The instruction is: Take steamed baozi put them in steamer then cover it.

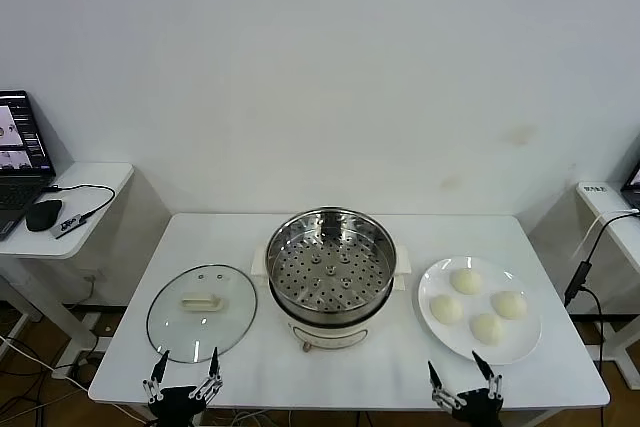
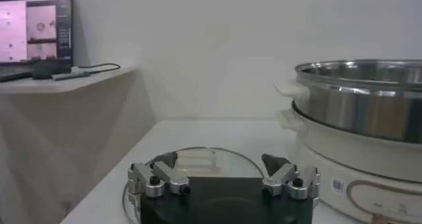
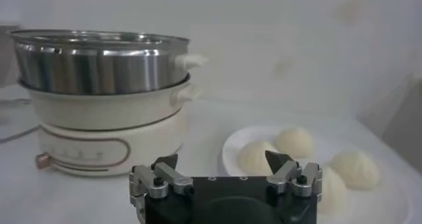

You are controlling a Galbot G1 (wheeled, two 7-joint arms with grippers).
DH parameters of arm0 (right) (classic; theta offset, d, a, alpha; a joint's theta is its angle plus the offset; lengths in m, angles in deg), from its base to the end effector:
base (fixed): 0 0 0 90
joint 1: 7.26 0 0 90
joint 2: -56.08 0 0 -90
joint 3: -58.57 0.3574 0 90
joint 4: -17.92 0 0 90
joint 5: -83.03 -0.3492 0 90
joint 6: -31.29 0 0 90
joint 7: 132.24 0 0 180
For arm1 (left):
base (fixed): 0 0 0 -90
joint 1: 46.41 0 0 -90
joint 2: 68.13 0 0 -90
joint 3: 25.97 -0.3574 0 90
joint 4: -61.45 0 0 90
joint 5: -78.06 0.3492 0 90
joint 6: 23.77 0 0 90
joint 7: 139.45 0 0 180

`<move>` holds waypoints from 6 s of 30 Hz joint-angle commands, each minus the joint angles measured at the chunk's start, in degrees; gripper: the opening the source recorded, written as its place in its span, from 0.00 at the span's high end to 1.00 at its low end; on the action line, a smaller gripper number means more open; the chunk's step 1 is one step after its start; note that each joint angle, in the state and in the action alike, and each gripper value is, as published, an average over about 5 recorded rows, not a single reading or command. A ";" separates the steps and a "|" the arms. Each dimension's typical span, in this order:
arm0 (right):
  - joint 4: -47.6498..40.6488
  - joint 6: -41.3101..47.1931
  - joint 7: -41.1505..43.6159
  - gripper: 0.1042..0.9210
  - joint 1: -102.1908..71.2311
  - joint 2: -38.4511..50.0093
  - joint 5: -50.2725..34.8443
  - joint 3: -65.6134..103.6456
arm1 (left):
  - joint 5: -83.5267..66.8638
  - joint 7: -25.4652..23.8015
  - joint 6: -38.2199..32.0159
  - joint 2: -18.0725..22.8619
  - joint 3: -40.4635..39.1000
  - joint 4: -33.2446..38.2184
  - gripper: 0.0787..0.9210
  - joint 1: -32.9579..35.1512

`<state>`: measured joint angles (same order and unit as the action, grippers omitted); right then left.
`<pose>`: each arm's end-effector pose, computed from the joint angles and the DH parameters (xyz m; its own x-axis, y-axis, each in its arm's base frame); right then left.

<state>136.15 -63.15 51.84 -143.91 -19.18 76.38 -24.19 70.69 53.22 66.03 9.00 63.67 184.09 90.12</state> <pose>0.0815 -0.0864 -0.3428 -0.9662 -0.0961 0.2391 -0.1323 0.9812 -0.1404 0.0824 0.0359 -0.3271 -0.9673 -0.0948 0.2354 -0.0784 0.9938 0.0783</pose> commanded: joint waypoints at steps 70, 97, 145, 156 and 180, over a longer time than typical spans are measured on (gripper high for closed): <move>-60.26 7.69 53.14 0.12 99.45 31.04 23.33 -72.89 | 8.19 -6.57 12.08 -3.91 7.31 6.12 0.12 -5.66; -61.67 8.24 53.56 0.47 100.21 30.15 24.17 -73.71 | 8.15 -7.00 11.95 -4.02 8.09 5.63 0.12 -6.12; -43.09 3.66 49.27 0.47 141.54 8.75 -2.19 -112.52 | 7.01 -7.79 12.16 -5.14 7.84 6.45 0.12 -6.61; -52.87 -9.36 47.51 0.47 135.95 1.86 14.81 -113.60 | 7.76 -7.87 12.32 -5.36 9.34 7.36 0.12 -5.50; -57.33 -15.39 45.07 0.43 131.51 0.63 20.22 -112.82 | 7.81 -7.99 12.38 -5.08 8.82 7.06 0.12 -5.94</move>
<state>79.74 -76.63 97.37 -11.80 -17.66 95.48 -136.88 78.47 45.27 78.37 3.97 72.44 191.16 84.15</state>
